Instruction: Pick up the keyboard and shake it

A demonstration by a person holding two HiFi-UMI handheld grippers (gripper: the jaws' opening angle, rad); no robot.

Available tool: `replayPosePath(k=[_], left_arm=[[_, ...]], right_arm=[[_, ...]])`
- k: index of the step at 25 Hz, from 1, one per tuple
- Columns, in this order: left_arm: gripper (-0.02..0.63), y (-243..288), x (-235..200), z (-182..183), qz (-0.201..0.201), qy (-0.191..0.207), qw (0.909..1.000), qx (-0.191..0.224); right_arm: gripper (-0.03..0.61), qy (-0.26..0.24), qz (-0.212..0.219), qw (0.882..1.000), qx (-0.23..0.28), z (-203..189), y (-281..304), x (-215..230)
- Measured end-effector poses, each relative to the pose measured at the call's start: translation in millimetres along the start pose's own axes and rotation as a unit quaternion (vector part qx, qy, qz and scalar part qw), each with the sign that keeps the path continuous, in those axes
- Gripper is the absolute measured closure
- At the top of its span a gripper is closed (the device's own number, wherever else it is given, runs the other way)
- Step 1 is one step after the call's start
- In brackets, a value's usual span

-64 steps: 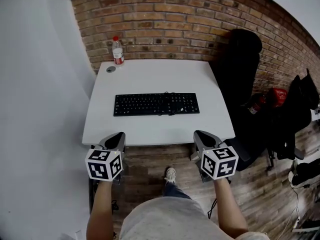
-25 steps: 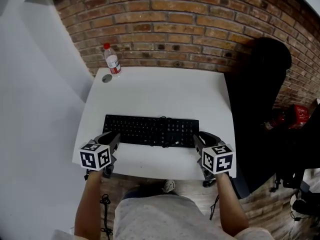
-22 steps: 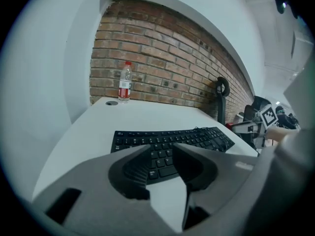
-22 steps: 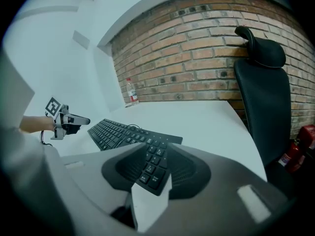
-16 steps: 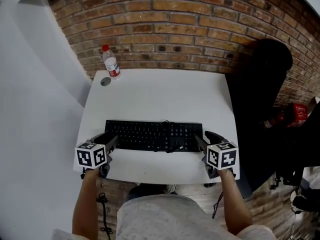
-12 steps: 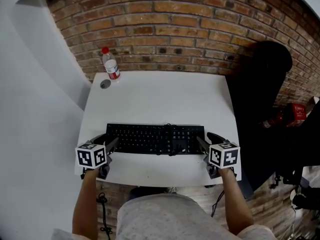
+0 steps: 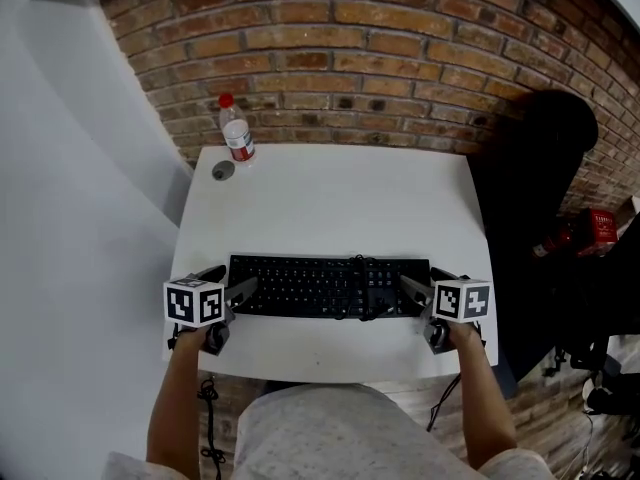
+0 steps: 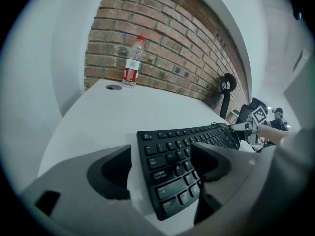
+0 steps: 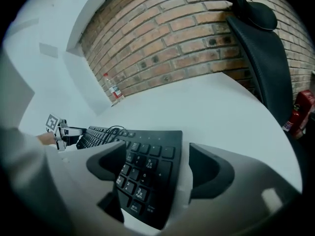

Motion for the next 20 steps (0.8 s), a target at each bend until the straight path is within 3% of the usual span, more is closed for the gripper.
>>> replayPosePath(k=[5,20], left_arm=[[0.235,6.6,-8.1,5.0,-0.011,-0.022,0.9995,-0.022],[0.244,24.7,-9.7,18.6,0.002,-0.043,0.9935,-0.105]], right_arm=[[0.132,0.009,-0.004,1.000,-0.015,4.9,10.2,-5.1],[0.163,0.014,-0.031,0.998,-0.055,12.6,18.2,-15.1]])
Point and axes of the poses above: the fingertips, and each gripper's own axes: y forward along the fingers, x to its right, z out of its top, the point moved 8 cm from there along -y, backward along the fingers, and after that the axes turned 13 degrees about -z, right-handed, at the moved point
